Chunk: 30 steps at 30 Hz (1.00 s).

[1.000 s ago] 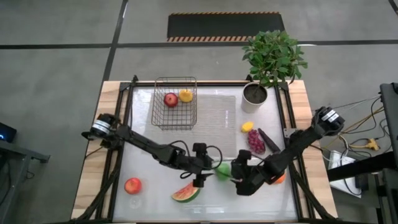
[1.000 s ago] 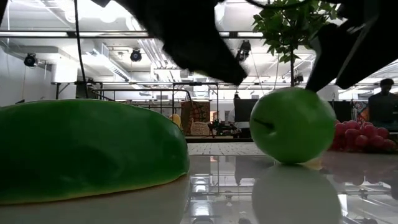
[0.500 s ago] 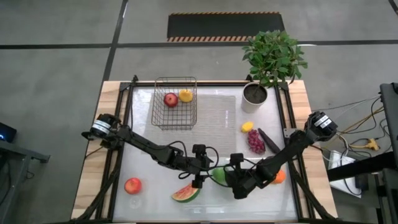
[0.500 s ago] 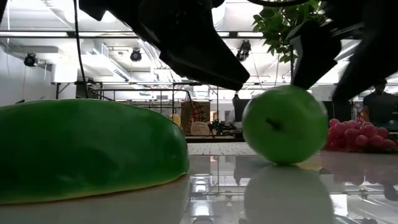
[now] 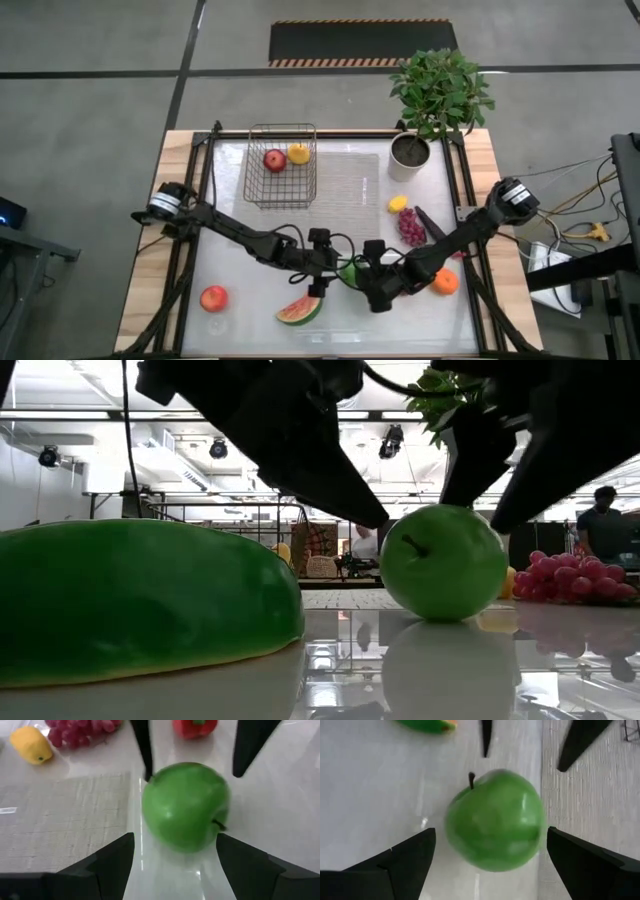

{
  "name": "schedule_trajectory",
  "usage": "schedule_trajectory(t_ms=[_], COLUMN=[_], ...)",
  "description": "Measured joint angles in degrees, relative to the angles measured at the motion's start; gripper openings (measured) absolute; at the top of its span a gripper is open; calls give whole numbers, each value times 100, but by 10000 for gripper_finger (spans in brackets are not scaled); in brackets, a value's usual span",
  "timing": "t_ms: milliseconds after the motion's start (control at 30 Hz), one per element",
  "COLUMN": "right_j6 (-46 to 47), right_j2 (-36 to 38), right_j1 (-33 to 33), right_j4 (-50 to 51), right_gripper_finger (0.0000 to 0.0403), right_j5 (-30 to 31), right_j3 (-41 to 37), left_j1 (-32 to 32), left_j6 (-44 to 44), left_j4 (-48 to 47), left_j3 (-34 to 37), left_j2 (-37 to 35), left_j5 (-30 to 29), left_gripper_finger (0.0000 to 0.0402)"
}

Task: Build produce basket
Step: Put the green apple into the brown wire basket

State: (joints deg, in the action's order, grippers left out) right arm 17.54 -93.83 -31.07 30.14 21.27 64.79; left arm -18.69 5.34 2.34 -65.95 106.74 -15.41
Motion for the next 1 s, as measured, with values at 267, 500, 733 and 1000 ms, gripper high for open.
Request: schedule_trajectory(t_ms=[267, 500, 733, 1000], right_j6=[-589, -802, -1032, -1019], right_j2=[-26, -26, -26, -15], right_j1=[134, 231, 275, 421], right_j4=[-90, -289, -519, -552], right_gripper_finger=[364, 364, 364, 316], right_j5=[-32, -193, -218, -598], right_j3=[-120, -203, -283, -283], left_j1=[137, 199, 220, 230], left_j6=[-9, 15, 28, 24], left_j4=[44, 439, 619, 606], left_j3=[51, 282, 415, 415], left_j2=[-1, -2, -2, -2], left_j5=[-165, -172, -174, -172], left_gripper_finger=[264, 264, 264, 264])
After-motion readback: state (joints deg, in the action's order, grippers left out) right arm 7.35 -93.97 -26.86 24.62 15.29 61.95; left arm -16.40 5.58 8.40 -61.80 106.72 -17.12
